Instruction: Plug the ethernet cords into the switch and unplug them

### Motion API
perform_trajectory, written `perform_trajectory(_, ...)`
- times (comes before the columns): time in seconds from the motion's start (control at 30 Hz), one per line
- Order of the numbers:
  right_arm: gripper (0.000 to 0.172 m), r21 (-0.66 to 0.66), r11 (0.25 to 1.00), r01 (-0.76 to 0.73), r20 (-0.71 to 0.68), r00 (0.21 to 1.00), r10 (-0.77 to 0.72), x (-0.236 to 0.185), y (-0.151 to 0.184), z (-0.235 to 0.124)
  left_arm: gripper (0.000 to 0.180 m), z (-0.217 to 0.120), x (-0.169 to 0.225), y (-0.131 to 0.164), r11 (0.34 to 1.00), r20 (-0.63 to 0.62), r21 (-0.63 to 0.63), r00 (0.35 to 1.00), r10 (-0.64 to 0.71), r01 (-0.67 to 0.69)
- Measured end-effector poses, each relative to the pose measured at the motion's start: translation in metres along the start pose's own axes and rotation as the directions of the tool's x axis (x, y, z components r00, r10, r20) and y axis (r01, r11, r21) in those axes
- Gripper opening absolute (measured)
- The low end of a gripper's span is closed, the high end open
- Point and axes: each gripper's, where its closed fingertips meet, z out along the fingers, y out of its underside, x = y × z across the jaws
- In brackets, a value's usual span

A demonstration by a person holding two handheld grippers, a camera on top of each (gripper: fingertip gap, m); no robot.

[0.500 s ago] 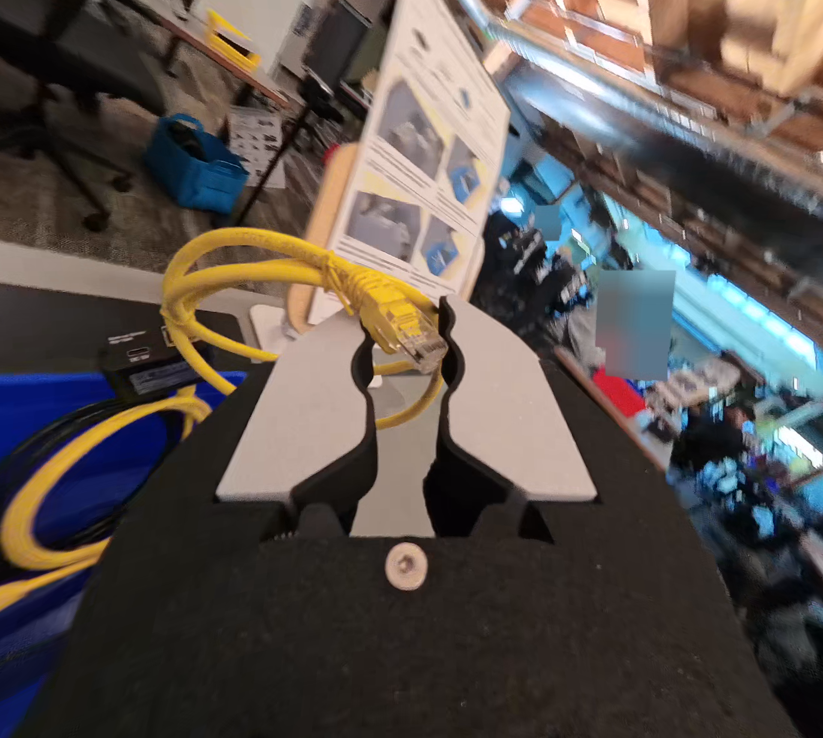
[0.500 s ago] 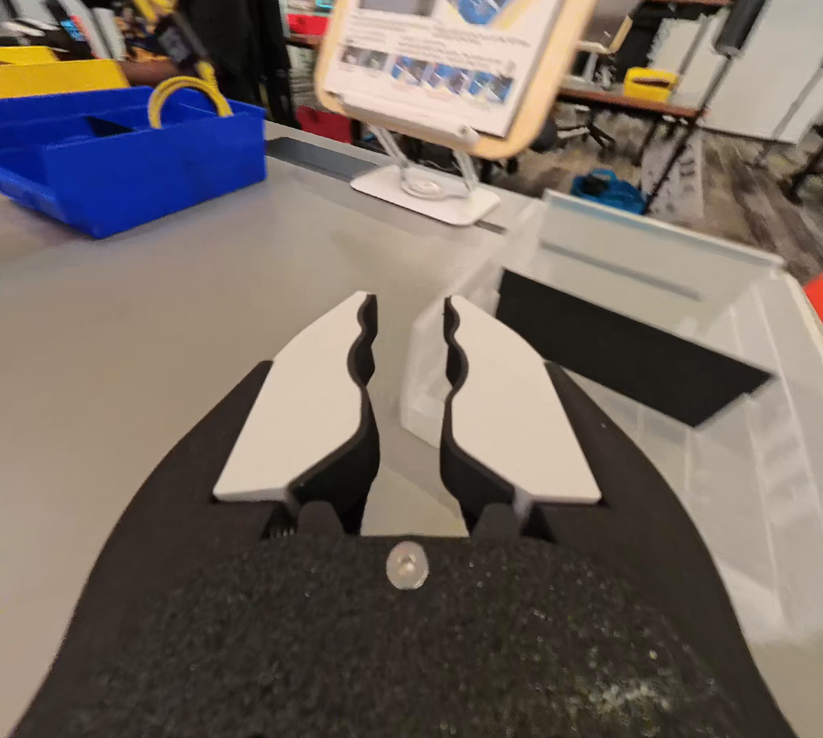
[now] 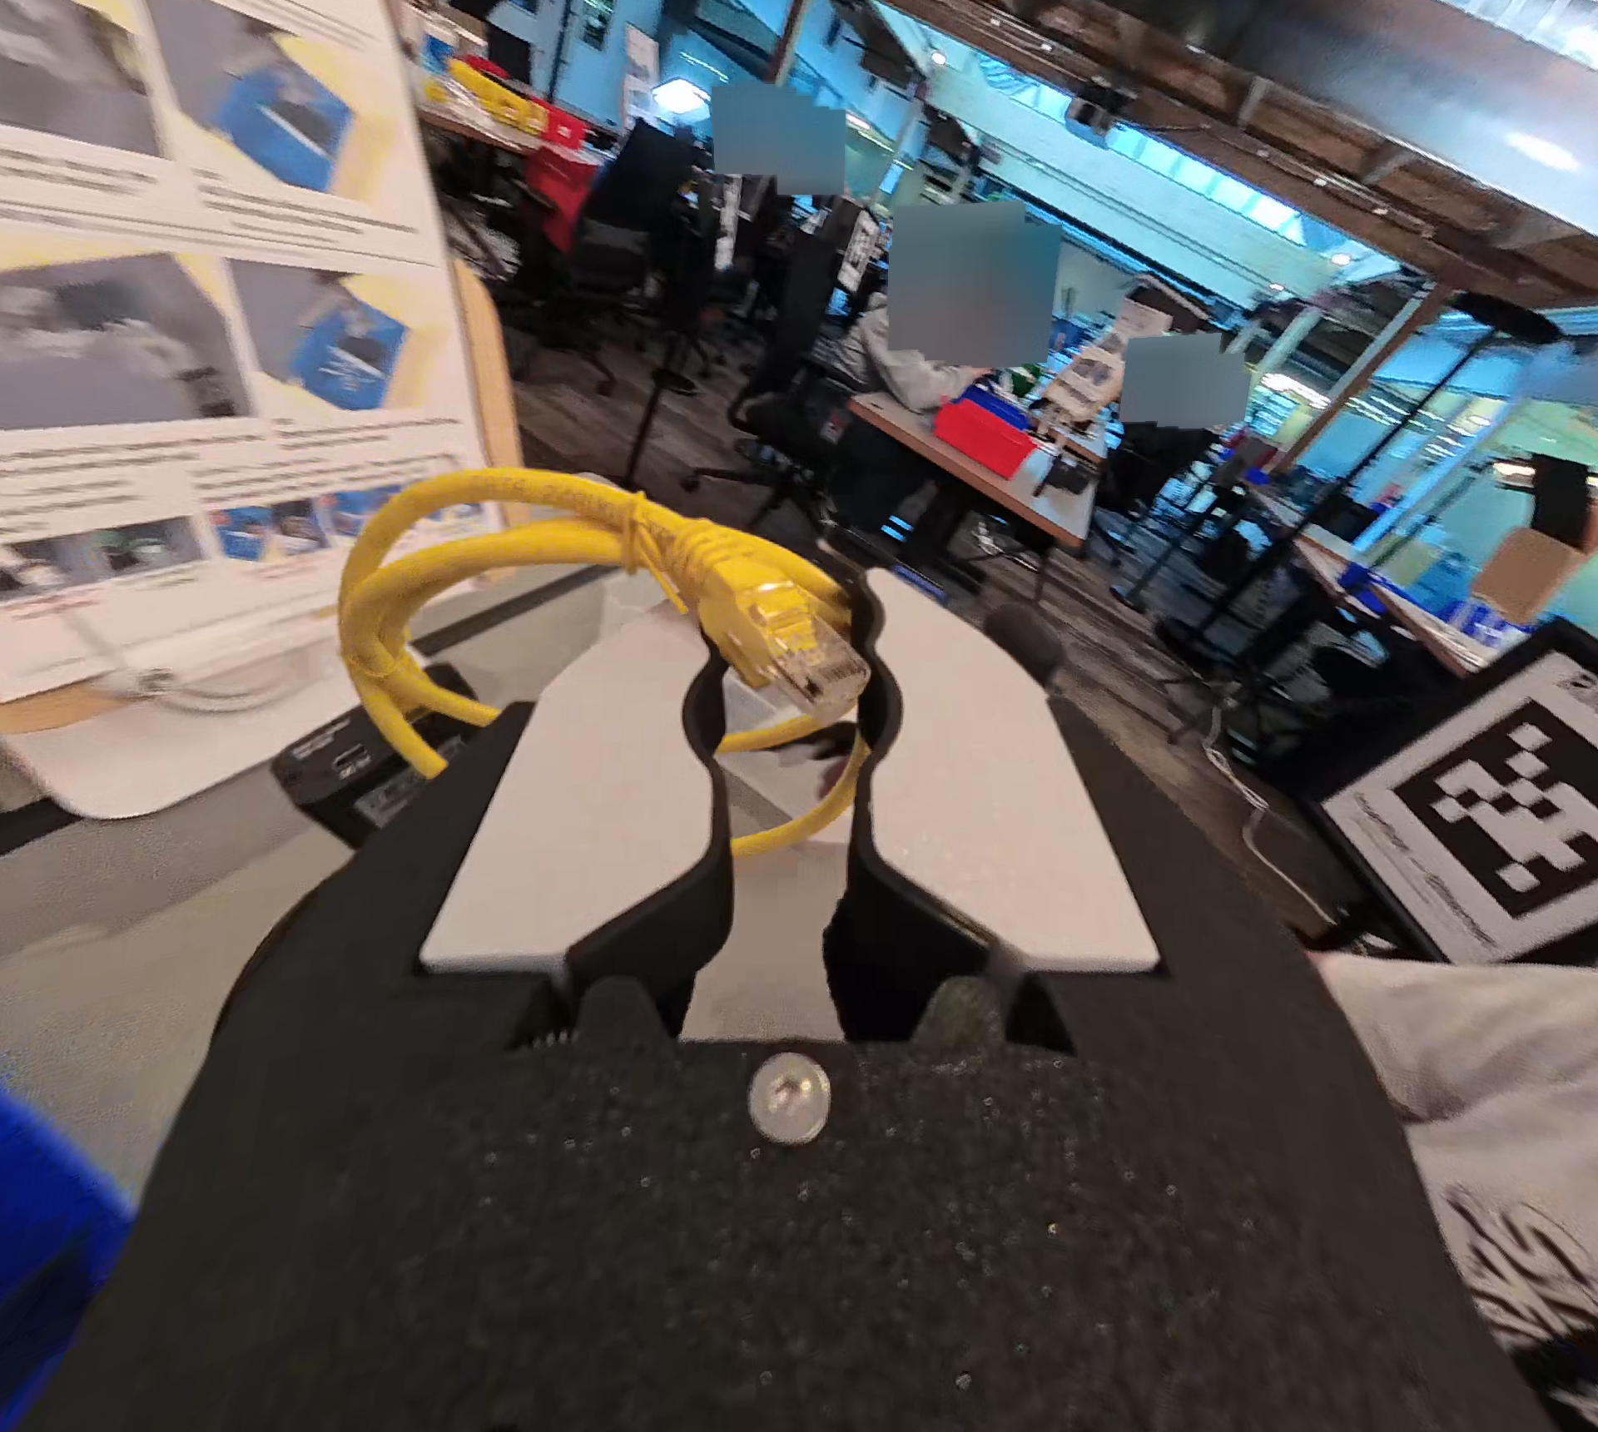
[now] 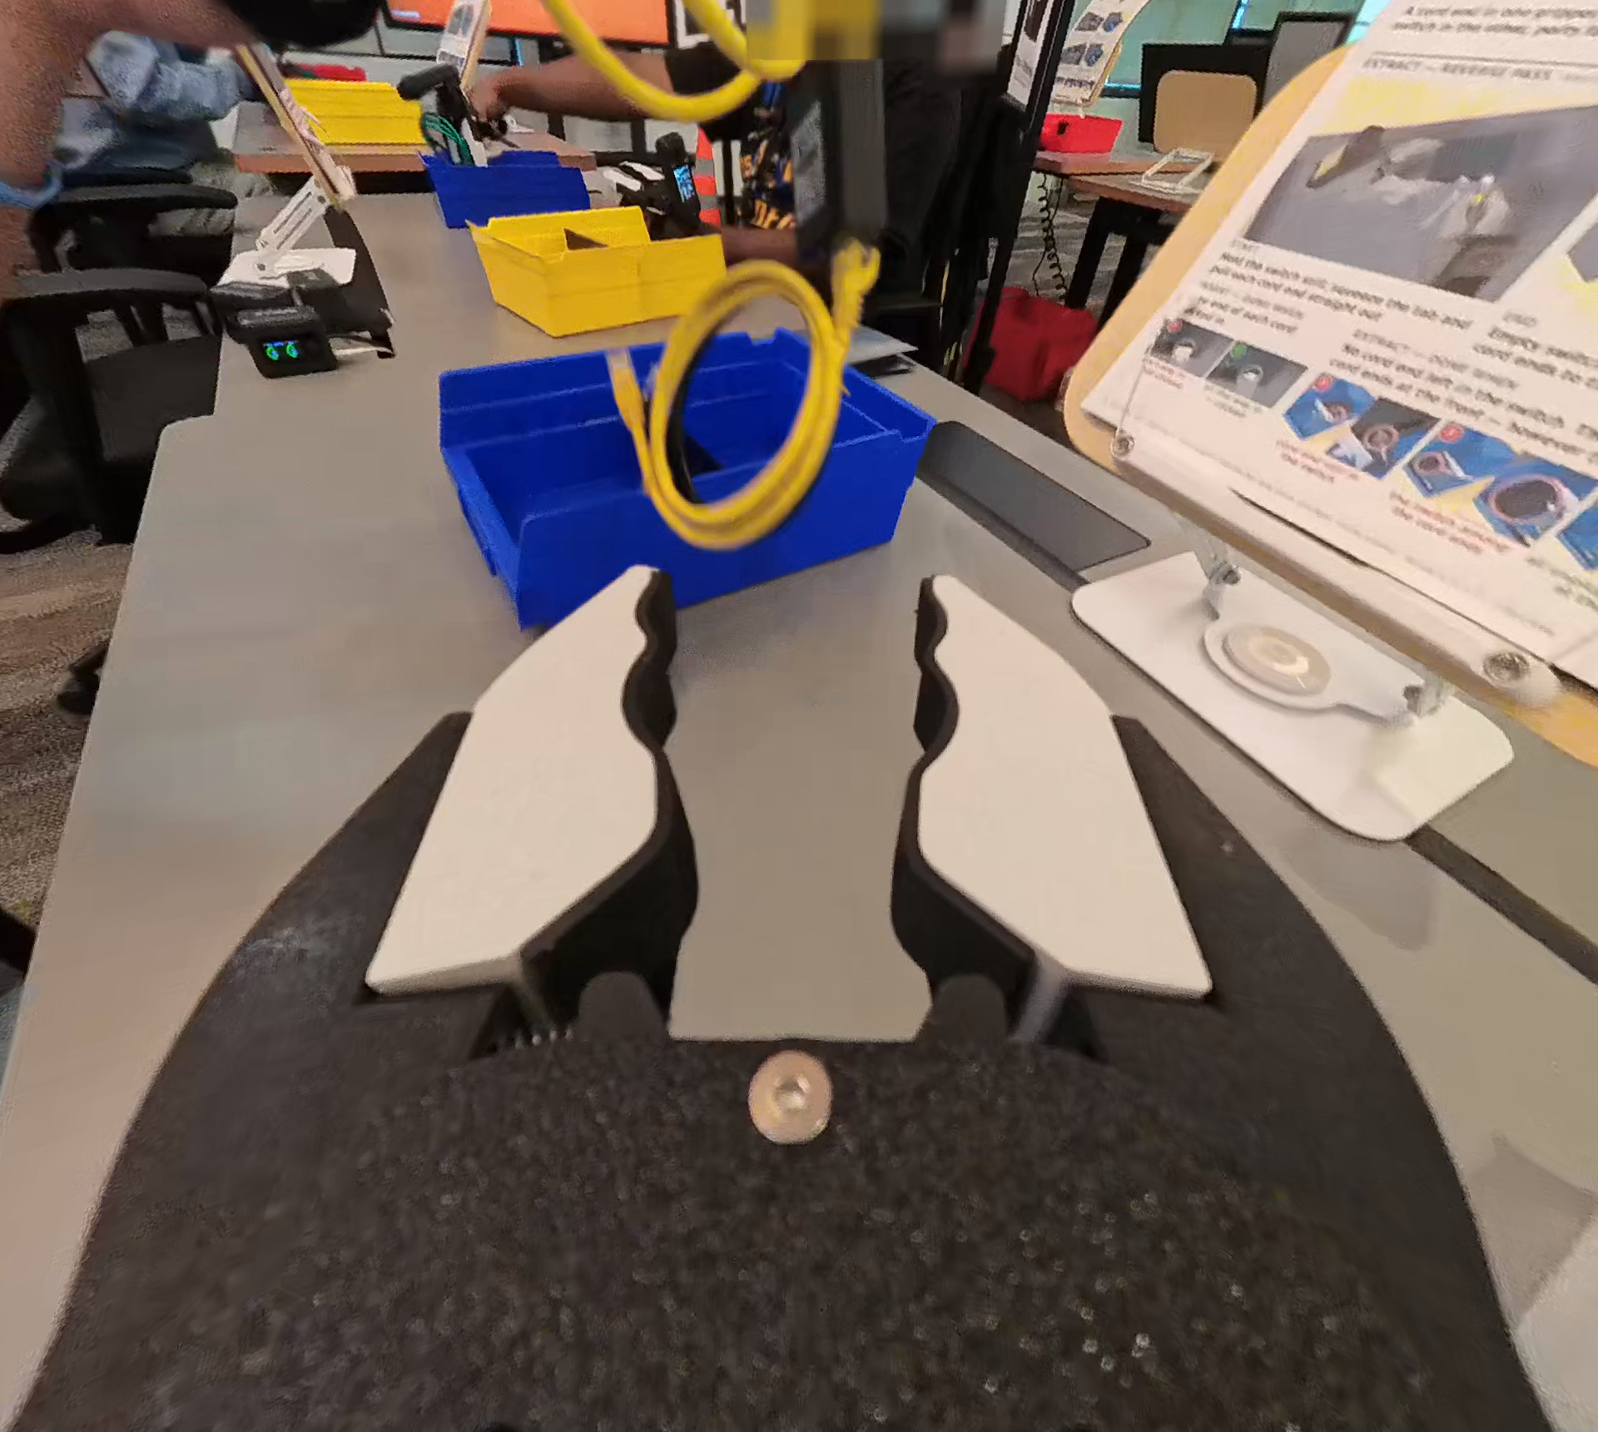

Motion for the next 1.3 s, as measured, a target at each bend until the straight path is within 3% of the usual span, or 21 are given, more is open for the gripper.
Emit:
perform_trajectory(0.17, 0.058, 0.010, 1.000, -0.022, -0.001, 1.000, 0.022, 0.013, -0.013, 0.024, 0.026, 0.041, 0.037, 0.042, 0.997, -0.112, -0.081, 0.994, 0.000, -0.010)
perform_trajectory(0.33, 0.061, -0.063, 0.998, -0.002, -0.058, 0.998, -0.002, 0.030, 0.004, 0.039, 0.026, 0.082, 0.071, 0.090, 0.985, -0.233, -0.169, 0.972, -0.016, -0.024)
perform_trajectory(0.43, 0.048, -0.080, 0.996, 0.032, -0.055, 0.998, -0.036, 0.034, 0.016, 0.039, 0.026, 0.092, 0.086, 0.114, 0.976, -0.283, -0.214, 0.959, -0.031, -0.032)
perform_trajectory(0.47, 0.027, -0.089, 0.995, 0.049, -0.045, 0.998, -0.054, 0.034, 0.020, 0.035, 0.026, 0.092, 0.089, 0.121, 0.974, -0.290, -0.219, 0.957, -0.018, -0.049)
perform_trajectory(0.73, 0.025, -0.107, 0.937, 0.333, -0.139, 0.928, -0.345, 0.046, 0.027, 0.021, 0.026, 0.070, 0.112, 0.172, 0.966, -0.385, -0.248, 0.922, -0.036, -0.065)
perform_trajectory(0.87, 0.025, -0.101, 0.828, 0.551, -0.196, 0.805, -0.560, 0.045, 0.024, 0.012, 0.024, 0.052, 0.108, 0.204, 0.958, -0.334, -0.263, 0.942, 0.021, -0.114)
perform_trajectory(1.03, 0.025, -0.115, 0.706, 0.699, -0.182, 0.684, -0.706, 0.028, 0.015, 0.002, 0.021, 0.017, 0.092, 0.223, 0.958, -0.249, -0.268, 0.968, 0.035, -0.103)
perform_trajectory(1.23, 0.025, -0.205, 0.543, 0.814, -0.163, 0.519, -0.839, 0.023, 0.010, 0.002, 0.055, -0.014, 0.064, 0.219, 0.952, -0.055, -0.191, 0.971, 0.233, -0.239)
perform_trajectory(1.3, 0.025, -0.200, 0.538, 0.819, -0.168, 0.512, -0.842, 0.020, 0.007, 0.000, 0.060, -0.022, 0.060, 0.210, 0.936, -0.028, -0.160, 0.950, 0.312, -0.312)
